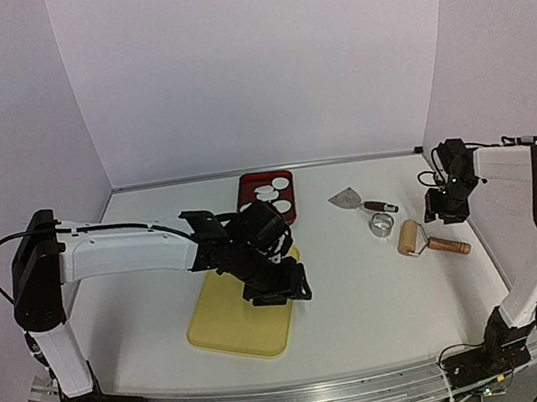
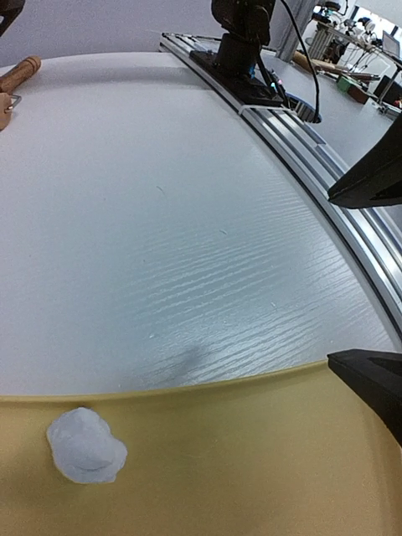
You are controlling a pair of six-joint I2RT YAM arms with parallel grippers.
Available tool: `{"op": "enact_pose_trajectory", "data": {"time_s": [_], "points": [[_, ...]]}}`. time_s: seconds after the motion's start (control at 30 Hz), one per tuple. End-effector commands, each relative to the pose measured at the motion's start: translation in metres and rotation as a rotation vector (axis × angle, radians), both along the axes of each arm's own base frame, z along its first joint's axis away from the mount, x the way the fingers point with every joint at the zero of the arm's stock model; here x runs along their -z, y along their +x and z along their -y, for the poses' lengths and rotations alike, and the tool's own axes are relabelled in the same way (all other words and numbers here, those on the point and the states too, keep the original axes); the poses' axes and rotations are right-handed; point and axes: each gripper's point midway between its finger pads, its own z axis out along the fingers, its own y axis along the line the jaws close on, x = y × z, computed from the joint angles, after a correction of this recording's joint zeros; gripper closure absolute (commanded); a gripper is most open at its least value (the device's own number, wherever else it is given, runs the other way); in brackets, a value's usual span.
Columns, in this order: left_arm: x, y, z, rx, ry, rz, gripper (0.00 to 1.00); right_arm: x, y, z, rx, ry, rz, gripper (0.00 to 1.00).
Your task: Roll out the dumpling wrappers from the dough
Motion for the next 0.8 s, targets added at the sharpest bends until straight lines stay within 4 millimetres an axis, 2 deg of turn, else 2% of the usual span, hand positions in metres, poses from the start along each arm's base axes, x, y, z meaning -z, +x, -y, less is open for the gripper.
{"op": "enact_pose_trajectory", "data": {"time_s": [0.0, 0.1, 0.37, 0.47, 0.5, 0.57, 0.67, 0.7, 0.77], "points": [[-0.031, 0.020, 0.006, -0.067, -0.060, 0.079, 0.41, 0.013, 0.012, 0.001, -0.081, -0.031, -0.057, 0.50], [-0.034, 0.025, 0.006, -0.083, -0.066, 0.079, 0.42, 0.024, 0.019, -0.006, -0.105, 0.007, -0.086, 0.57], [-0.032, 0.029, -0.002, -0.098, -0.037, 0.080, 0.42, 0.045, 0.021, -0.018, -0.149, 0.075, -0.135, 0.58], [-0.032, 0.030, -0.005, -0.100, -0.033, 0.076, 0.42, 0.052, 0.023, -0.022, -0.155, 0.094, -0.149, 0.63], [-0.032, 0.030, -0.005, -0.101, -0.033, 0.078, 0.42, 0.054, 0.023, -0.022, -0.155, 0.098, -0.155, 0.66], [-0.034, 0.031, -0.007, -0.103, -0.030, 0.087, 0.42, 0.058, 0.024, -0.023, -0.157, 0.107, -0.161, 0.79], [-0.036, 0.033, -0.009, -0.098, -0.024, 0.105, 0.43, 0.054, 0.026, -0.028, -0.162, 0.134, -0.148, 0.96], [-0.038, 0.034, -0.010, -0.096, -0.022, 0.112, 0.43, 0.051, 0.027, -0.029, -0.164, 0.139, -0.140, 1.00], [-0.040, 0.035, -0.012, -0.091, -0.017, 0.126, 0.43, 0.042, 0.025, -0.030, -0.169, 0.141, -0.121, 1.00]]}}
